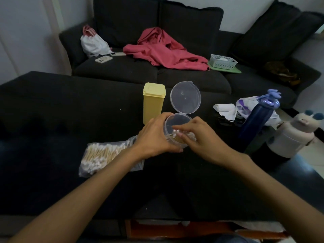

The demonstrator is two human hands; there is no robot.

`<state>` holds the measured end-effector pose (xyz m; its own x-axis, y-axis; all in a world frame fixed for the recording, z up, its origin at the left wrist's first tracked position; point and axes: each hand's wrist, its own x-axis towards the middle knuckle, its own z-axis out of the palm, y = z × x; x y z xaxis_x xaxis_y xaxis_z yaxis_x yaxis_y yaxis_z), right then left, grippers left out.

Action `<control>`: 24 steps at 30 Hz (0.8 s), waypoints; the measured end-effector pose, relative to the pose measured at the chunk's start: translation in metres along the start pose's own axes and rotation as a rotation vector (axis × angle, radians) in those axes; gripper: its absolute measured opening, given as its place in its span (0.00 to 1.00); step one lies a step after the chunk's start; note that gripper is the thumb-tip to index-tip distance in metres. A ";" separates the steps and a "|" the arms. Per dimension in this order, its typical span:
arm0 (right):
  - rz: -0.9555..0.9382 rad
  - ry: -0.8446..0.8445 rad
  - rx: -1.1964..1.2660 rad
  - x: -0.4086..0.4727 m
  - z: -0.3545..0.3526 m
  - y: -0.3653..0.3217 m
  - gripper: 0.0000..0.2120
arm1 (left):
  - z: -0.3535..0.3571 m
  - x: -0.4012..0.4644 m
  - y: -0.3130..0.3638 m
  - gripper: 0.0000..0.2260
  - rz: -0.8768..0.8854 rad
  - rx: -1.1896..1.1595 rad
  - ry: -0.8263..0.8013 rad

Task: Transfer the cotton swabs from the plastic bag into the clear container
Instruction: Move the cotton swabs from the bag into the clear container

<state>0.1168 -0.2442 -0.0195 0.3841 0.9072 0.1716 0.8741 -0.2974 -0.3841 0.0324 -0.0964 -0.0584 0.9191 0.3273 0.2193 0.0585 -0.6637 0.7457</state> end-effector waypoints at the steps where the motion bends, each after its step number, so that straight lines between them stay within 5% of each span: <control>1: -0.017 -0.004 -0.041 -0.001 0.003 0.001 0.17 | 0.000 -0.001 -0.001 0.40 -0.004 -0.010 -0.003; 9: -0.016 -0.353 0.110 0.004 -0.032 0.010 0.33 | -0.008 -0.005 -0.007 0.42 0.011 0.039 -0.094; 18: 0.042 -0.615 0.006 0.024 -0.023 -0.014 0.14 | -0.007 -0.005 -0.002 0.42 0.086 0.043 -0.087; 24: 0.046 -0.365 0.182 0.015 -0.036 -0.012 0.17 | -0.008 -0.011 -0.007 0.42 0.105 0.068 -0.062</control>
<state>0.1231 -0.2379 0.0203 0.2622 0.9499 -0.1701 0.7792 -0.3123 -0.5434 0.0193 -0.0901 -0.0610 0.9439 0.2124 0.2529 -0.0153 -0.7368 0.6759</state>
